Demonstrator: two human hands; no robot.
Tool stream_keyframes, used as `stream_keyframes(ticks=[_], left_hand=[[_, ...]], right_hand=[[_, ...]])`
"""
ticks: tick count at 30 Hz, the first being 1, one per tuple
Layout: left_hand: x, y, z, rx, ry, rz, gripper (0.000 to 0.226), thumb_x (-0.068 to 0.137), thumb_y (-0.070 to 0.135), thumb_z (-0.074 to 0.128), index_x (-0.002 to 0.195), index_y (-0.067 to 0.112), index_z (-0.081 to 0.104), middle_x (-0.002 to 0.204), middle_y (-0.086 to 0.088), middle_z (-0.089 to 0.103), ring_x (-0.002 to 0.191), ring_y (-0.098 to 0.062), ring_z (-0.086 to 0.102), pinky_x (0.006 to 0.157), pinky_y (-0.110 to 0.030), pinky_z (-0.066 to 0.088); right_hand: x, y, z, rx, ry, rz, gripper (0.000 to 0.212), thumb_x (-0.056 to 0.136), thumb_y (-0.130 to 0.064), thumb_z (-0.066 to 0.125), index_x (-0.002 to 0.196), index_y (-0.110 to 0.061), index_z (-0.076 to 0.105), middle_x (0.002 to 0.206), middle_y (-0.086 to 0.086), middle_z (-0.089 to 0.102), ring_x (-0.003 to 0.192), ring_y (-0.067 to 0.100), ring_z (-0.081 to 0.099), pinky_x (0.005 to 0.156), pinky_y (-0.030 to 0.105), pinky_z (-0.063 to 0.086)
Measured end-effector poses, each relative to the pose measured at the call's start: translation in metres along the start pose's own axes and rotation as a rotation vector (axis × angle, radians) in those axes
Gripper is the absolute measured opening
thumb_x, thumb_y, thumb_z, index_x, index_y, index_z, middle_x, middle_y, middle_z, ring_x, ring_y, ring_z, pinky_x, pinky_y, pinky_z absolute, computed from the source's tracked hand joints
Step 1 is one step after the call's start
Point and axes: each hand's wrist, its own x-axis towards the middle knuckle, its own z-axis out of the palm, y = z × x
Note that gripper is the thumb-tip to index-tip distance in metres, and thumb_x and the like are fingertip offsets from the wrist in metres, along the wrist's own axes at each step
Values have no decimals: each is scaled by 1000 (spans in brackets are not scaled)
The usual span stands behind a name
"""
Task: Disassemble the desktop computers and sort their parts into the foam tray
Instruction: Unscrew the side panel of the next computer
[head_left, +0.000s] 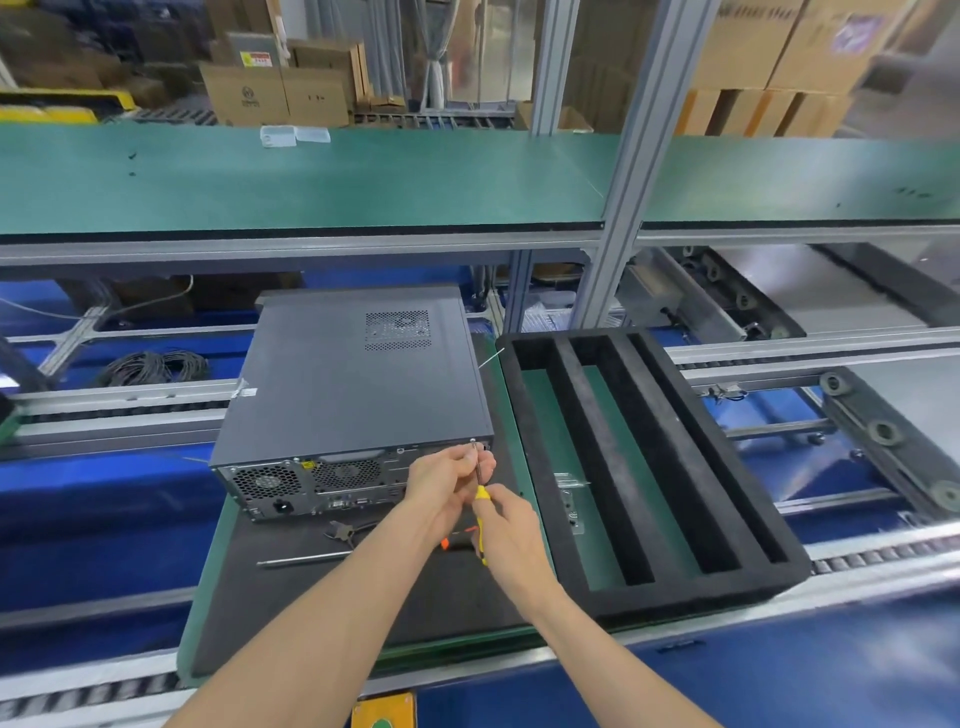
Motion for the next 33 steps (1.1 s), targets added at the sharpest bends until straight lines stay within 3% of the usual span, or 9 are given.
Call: stream_keyframes(ticks=[6, 10, 12, 14, 17, 21, 24, 28, 33], left_hand=[[5, 1, -1, 8, 26, 14, 17, 97, -9, 52, 98, -9, 69, 83, -17, 73, 68, -23, 65, 63, -27, 58], [7, -2, -5, 85, 36, 13, 15, 97, 0, 59, 100, 2, 74, 96, -8, 78, 84, -15, 75, 62, -23, 54], [9, -3, -6, 68, 44, 6, 16, 97, 1, 60, 103, 1, 74, 98, -7, 78, 90, -14, 75, 64, -23, 55], [11, -3, -6, 22, 41, -18, 16, 97, -2, 58, 105, -3, 73, 97, -9, 78, 87, -14, 76, 60, -23, 56], [13, -1, -7, 36, 41, -44, 15, 96, -2, 58, 103, -1, 72, 93, -8, 78, 80, -12, 76, 64, -26, 56], [16, 2, -6, 31, 68, -89, 13, 95, -1, 61, 100, 0, 73, 92, -9, 78, 81, -14, 76, 75, -34, 58], [15, 5, -3, 59, 87, -99, 13, 95, 3, 62, 99, 2, 74, 90, -6, 79, 80, -12, 76, 59, -25, 53], [14, 5, -1, 109, 116, -80, 14, 95, 6, 62, 98, 5, 76, 89, -2, 79, 85, -11, 76, 69, -23, 50], [11, 5, 2, 104, 125, -84, 14, 96, 8, 62, 99, 6, 76, 88, 0, 79, 82, -9, 76, 66, -22, 49]], right_hand=[[0, 1, 1, 88, -14, 27, 26, 100, -18, 46, 77, -17, 58, 61, -4, 47, 58, 15, 40, 49, 26, 32], [2, -2, 0, 825, -119, 301, 25, 107, -14, 40, 111, -3, 62, 65, 2, 45, 46, 9, 28, 35, 20, 19], [5, -7, 2, 983, -144, 372, 28, 107, -18, 39, 113, -1, 61, 63, 1, 42, 42, 7, 25, 32, 19, 15], [6, -14, 9, 929, -122, 401, 32, 107, -20, 39, 108, 0, 64, 60, 1, 41, 40, 7, 24, 32, 19, 14], [3, -20, 21, 390, 66, 273, 28, 103, -18, 44, 87, -7, 64, 62, 2, 47, 46, 16, 34, 40, 23, 26], [-3, -15, 35, -185, 283, 71, 18, 96, -20, 50, 82, -18, 61, 87, 8, 64, 92, 28, 53, 75, 40, 48], [-5, -18, 40, -63, 351, 139, 30, 98, -29, 49, 78, -15, 65, 80, 8, 68, 91, 30, 58, 79, 44, 49], [0, -16, 31, 253, 414, 316, 42, 100, -23, 47, 69, -5, 70, 57, 3, 66, 61, 21, 61, 59, 35, 46], [-2, -6, 28, 260, 378, 266, 28, 98, -26, 61, 78, -7, 67, 70, 5, 65, 62, 18, 54, 59, 32, 43]])
